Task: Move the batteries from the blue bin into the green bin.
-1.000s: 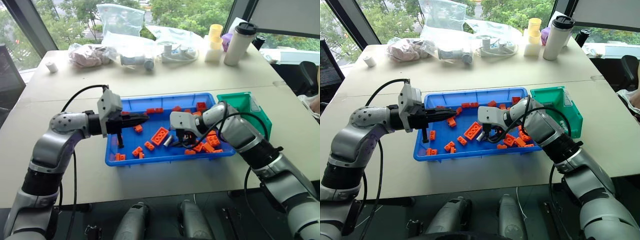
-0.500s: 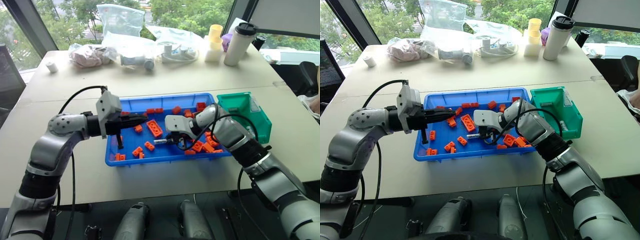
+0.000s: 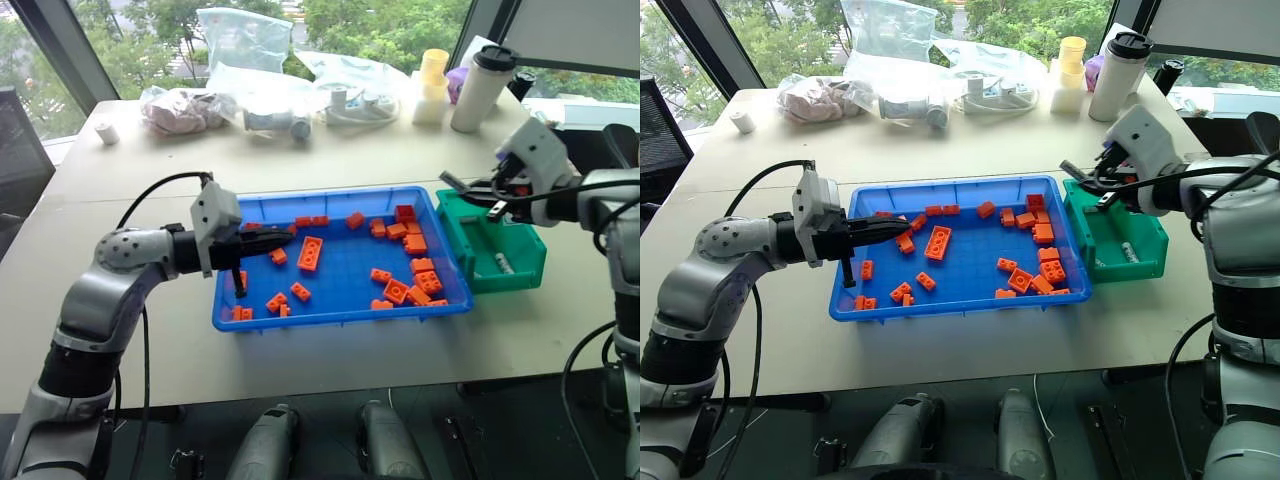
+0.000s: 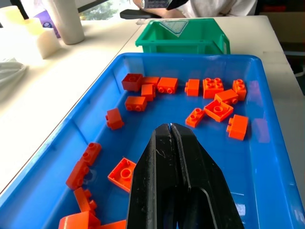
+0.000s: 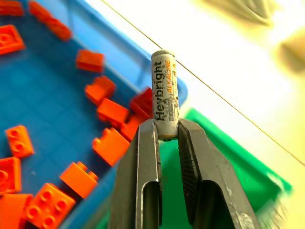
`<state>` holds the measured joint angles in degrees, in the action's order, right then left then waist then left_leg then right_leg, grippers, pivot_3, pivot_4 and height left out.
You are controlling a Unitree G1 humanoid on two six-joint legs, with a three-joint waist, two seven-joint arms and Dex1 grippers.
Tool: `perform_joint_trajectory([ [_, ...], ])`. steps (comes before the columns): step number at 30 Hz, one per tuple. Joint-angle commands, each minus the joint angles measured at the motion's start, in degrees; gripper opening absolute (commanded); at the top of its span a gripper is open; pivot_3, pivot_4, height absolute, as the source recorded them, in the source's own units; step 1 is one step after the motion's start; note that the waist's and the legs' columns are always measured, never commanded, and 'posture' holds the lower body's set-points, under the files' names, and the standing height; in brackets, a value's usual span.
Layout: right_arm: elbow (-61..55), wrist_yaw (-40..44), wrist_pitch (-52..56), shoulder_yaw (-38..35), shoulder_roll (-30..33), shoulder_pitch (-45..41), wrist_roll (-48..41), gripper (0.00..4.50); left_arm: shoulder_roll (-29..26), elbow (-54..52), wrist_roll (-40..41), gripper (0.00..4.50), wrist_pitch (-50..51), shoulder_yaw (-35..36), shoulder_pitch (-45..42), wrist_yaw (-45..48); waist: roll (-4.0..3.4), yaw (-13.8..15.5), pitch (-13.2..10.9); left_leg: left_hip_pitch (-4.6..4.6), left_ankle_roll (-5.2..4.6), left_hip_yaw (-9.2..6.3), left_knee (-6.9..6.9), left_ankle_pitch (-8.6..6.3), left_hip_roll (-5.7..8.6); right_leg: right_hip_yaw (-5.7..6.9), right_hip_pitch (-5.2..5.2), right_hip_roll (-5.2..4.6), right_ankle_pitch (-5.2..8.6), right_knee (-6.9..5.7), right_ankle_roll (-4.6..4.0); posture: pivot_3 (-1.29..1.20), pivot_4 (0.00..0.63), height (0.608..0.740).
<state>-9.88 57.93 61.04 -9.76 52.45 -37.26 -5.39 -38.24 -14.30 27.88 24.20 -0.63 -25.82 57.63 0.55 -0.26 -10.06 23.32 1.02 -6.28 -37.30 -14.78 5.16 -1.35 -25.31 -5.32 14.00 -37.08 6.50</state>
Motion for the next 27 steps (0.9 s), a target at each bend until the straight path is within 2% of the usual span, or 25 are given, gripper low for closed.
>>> perform_joint_trajectory([
  [1, -3.9, -2.6, 1.5, -4.4, 2.8, 5.7, -1.2, 0.04, 0.8, 1.2, -0.2, 0.0, -2.0, -0.5, -2.4, 1.3, 0.0, -0.1, 0.0, 0.0, 0.0, 0.0, 0.01, 0.0, 0.0, 0.0, 0.0, -0.02, 0.0, -0.01, 0.0, 0.0, 0.15, 0.74],
  [5, -6.4, -5.6, 1.6, -5.1, 2.9, 12.5, -2.1, 0.04, 1.6, 3.3, -0.7, 0.0, -2.6, -1.1, -4.1, 2.3, 0.0, -0.3, 0.0, 0.0, -0.03, 0.04, -0.03, -0.01, 0.03, 0.0, 0.04, -0.04, 0.0, -0.02, 0.0, 0.0, 0.15, 0.74],
  [9, -6.5, -7.4, 2.0, -5.8, 3.4, 13.7, -4.2, 1.89, 1.5, 3.6, 0.2, 0.0, -1.7, -0.5, -4.6, 3.7, -0.01, -0.5, 0.0, -0.04, -0.02, 0.06, -0.01, -0.01, 0.0, -0.03, 0.02, -0.01, 0.0, -0.06, 0.0, 0.0, 0.15, 0.74],
  [13, -6.9, -7.9, 1.5, -5.9, 5.0, 11.7, -6.2, 3.99, 1.4, 3.7, 0.5, 0.0, -0.9, 0.1, -4.8, 4.0, -0.01, -0.3, 0.0, -0.03, -0.03, 0.06, -0.04, -0.01, 0.01, -0.02, 0.05, 0.06, 0.0, -0.04, 0.0, 0.0, 0.15, 0.74],
  [22, -16.5, 0.5, -1.8, -4.0, 9.1, 8.3, -17.7, 3.99, -2.6, 2.2, 2.9, 0.0, 2.5, 2.8, -3.7, 5.0, -0.02, -0.4, 0.0, -0.03, -0.06, 0.03, -0.02, -0.03, -0.03, 0.0, 0.05, 0.09, 0.0, -0.01, 0.01, 0.0, 0.15, 0.74],
  [27, -18.4, 1.0, -1.1, -2.2, 9.9, 6.5, -21.3, 3.99, -4.5, 1.1, 4.3, 0.0, 4.8, 3.5, -3.6, 5.4, -0.02, -0.4, 0.0, -0.02, -0.07, 0.03, -0.04, -0.04, -0.02, 0.0, 0.07, 0.07, 0.0, 0.01, 0.01, 0.0, 0.15, 0.74],
])
